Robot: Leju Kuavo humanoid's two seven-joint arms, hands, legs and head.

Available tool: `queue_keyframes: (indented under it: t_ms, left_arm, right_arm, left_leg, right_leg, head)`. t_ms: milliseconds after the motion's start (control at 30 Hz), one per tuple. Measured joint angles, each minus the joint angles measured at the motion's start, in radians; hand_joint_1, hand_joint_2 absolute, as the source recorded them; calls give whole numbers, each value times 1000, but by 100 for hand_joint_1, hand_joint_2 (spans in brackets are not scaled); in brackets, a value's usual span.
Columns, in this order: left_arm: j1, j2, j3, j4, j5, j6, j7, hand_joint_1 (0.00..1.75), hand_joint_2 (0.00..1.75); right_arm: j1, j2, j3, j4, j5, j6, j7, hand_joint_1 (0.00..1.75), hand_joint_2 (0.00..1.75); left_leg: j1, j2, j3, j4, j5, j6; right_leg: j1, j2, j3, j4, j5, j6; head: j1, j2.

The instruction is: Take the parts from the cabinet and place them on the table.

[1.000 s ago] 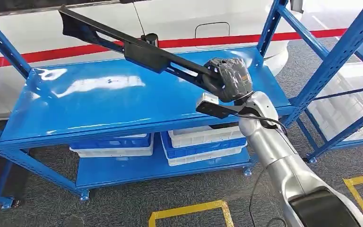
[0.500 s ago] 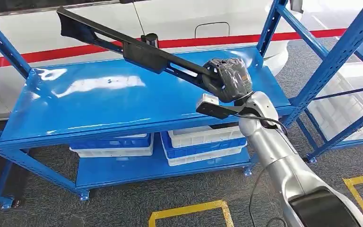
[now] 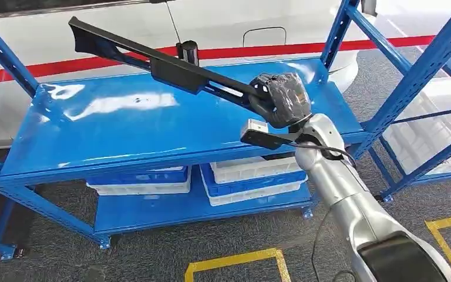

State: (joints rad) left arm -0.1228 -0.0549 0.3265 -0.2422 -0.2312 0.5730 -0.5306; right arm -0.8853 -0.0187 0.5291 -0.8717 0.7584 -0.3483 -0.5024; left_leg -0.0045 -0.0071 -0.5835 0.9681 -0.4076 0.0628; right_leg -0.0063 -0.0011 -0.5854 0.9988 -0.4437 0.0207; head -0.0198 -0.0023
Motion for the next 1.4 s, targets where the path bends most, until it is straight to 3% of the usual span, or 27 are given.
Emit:
queue_keyframes:
  t_ms: [33, 100, 133, 167, 200, 267, 300, 333, 367, 433, 467, 500, 533, 600, 633, 667, 700, 733, 800, 833, 867, 933, 1133, 1400]
  left_arm:
    - [-1, -1, 0, 0, -1, 0, 0, 0, 175]
    - [-2, -1, 0, 0, -1, 0, 1, 0, 175]
    - [-2, 0, 0, 0, -1, 0, 2, 0, 175]
    - [-1, -1, 0, 0, -1, 0, 3, 0, 175]
    - [0, -1, 0, 1, -1, 0, 3, 0, 175]
    - [-1, -2, 0, 1, -1, 0, 3, 0, 175]
    - [-1, -2, 0, 1, -1, 0, 3, 0, 175]
    - [-1, -2, 1, 1, -1, 0, 3, 0, 175]
    - [0, -1, 1, 1, -1, 0, 3, 0, 175]
    - [1, -2, 4, 2, -2, 0, 3, 0, 175]
    - [2, -1, 5, 2, -2, 0, 3, 0, 175]
    - [2, -2, 6, 2, -2, 0, 3, 0, 175]
    - [0, -1, 7, 2, -2, 0, 3, 0, 175]
    - [-1, 1, 8, 2, -2, 0, 3, 0, 175]
    - [0, 0, 8, 2, -2, 0, 3, 0, 175]
    - [0, -1, 8, 3, -2, 0, 3, 0, 175]
    - [0, -1, 8, 3, -2, 0, 3, 0, 175]
    - [0, 0, 8, 3, -2, 0, 3, 0, 175]
    - [0, 2, 9, 3, -2, 0, 2, 0, 175]
    - [-3, 2, 9, 3, -2, -1, 0, 0, 175]
    - [-3, 2, 9, 3, -2, -1, -2, 0, 175]
    - [-3, -1, 9, 3, -2, -1, -4, 0, 175]
    - [-3, -1, 14, 4, 0, -3, -2, 0, 175]
    - [-3, -2, 26, 5, 2, -16, 15, 0, 175]
  right_arm:
    - [-3, 0, 0, 0, 3, -4, 0, 175, 175]
    - [2, -1, 0, 0, 5, -10, 0, 175, 175]
    - [7, -2, 1, 0, 5, -11, 0, 175, 175]
    - [14, -3, 1, 0, 6, -11, 1, 175, 175]
    - [17, -5, 1, 0, 8, -11, 1, 175, 175]
    - [18, -6, 1, 0, 8, -12, 2, 175, 175]
    - [18, -6, 0, -1, 8, -12, 1, 175, 175]
    - [17, -9, 1, -1, 8, -13, 2, 175, 175]
    - [19, -7, 1, -2, 8, -13, 1, 175, 175]
    - [20, -5, 1, -2, 9, -14, 1, 175, 175]
    - [18, -3, 1, -3, 9, -14, 2, 175, 175]
    - [18, -3, 1, -5, 10, -14, 2, 175, 175]
    - [17, -1, 1, -7, 9, -14, 2, 175, 175]
    - [17, -2, 0, -8, 8, -14, 2, 175, 175]
    - [18, -2, 1, -8, 8, -14, 2, 175, 175]
    - [21, -2, 1, -8, 9, -14, 2, 175, 175]
    - [22, -2, 1, -8, 9, -13, 2, 175, 175]
    - [22, -2, 1, -9, 9, -13, 2, 175, 175]
    - [19, -2, 1, -11, 9, -13, 2, 175, 175]
    - [18, -2, 0, -15, 8, -13, 2, 175, 175]
    - [16, -4, -2, -17, 6, -12, 2, 175, 175]
    - [16, -5, -3, -21, 2, -12, 2, 175, 175]
    - [17, -7, -3, -23, -2, -11, 0, 175, 175]
    - [17, -2, -3, -23, 1, 6, -3, 175, 175]
  left_leg:
    - [1, -2, 2, -3, 2, 4]
    - [1, -9, 1, -3, 1, 5]
    - [1, -15, 0, -2, 1, 4]
    - [1, -22, 1, -1, 0, 3]
    - [3, -30, 1, 0, -1, 1]
    - [9, -45, 0, 12, -8, -9]
    - [9, -53, -3, 22, -16, -20]
    - [4, -60, -11, 33, -23, -30]
    - [5, -62, -13, 32, -23, -32]
    - [11, -69, -18, 31, -18, -39]
    - [13, -70, -21, 35, -25, -46]
    - [13, -40, -27, 53, -37, -52]
    - [14, -17, -47, 98, -64, -57]
    - [18, 1, -130, 256, -133, -66]
    - [18, 4, -169, 324, -152, -69]
    - [20, 4, -189, 347, -146, -70]
    - [21, 5, -184, 321, -117, -69]
    - [23, 6, -156, 255, -72, -68]
    - [24, 26, -69, 84, 9, -63]
    - [17, 35, -47, 44, -5, -64]
    - [15, 25, -50, 43, -2, -56]
    - [14, 22, -48, 41, 3, -58]
    - [3, 14, -49, 41, 3, -42]
    - [-1, 14, -50, 41, 1, -35]
  right_leg:
    - [0, 1, -27, 55, -29, -4]
    - [-3, 2, -113, 222, -91, -9]
    - [-5, 1, -151, 292, -109, -5]
    - [-7, 1, -161, 305, -105, 2]
    - [-10, 1, -150, 273, -84, 11]
    - [-17, 5, -67, 101, -8, 31]
    - [-25, 27, -22, 8, 19, 37]
    - [-19, 31, -11, 3, 14, 24]
    - [-20, 22, -17, 5, 15, 16]
    - [-15, 16, -21, 10, 16, 8]
    - [-25, 10, -19, 5, 18, -1]
    - [-24, 7, -17, 5, 18, -6]
    - [-24, 4, -16, 5, 17, -12]
    - [-22, -3, -15, 5, 15, -19]
    - [-22, -8, -15, 5, 14, -20]
    - [-22, -13, -15, 5, 13, -21]
    - [-22, -17, -14, 5, 12, -21]
    - [-23, -21, -12, 5, 11, -21]
    - [-23, -25, -5, 5, 7, -16]
    - [-13, -27, -6, 6, 3, -10]
    - [-10, -30, -7, 6, 1, -5]
    - [4, -32, -7, 7, -4, -15]
    - [-1, -39, 3, -8, 3, -4]
    - [-5, -39, 6, -14, 6, 6]
  head:
    - [0, 0]
    - [1, 0]
    - [1, 0]
    - [2, 0]
    - [1, 0]
    - [2, 0]
    - [3, 0]
    - [6, 0]
    - [3, 0]
    - [5, 0]
    - [4, 0]
    - [3, 0]
    - [-5, 0]
    - [-4, 0]
    - [-5, 0]
    - [-4, 0]
    - [-5, 0]
    - [-4, 0]
    - [-5, 0]
    - [-4, 0]
    - [-2, 0]
    - [1, 0]
    - [0, 0]
    - [0, 0]
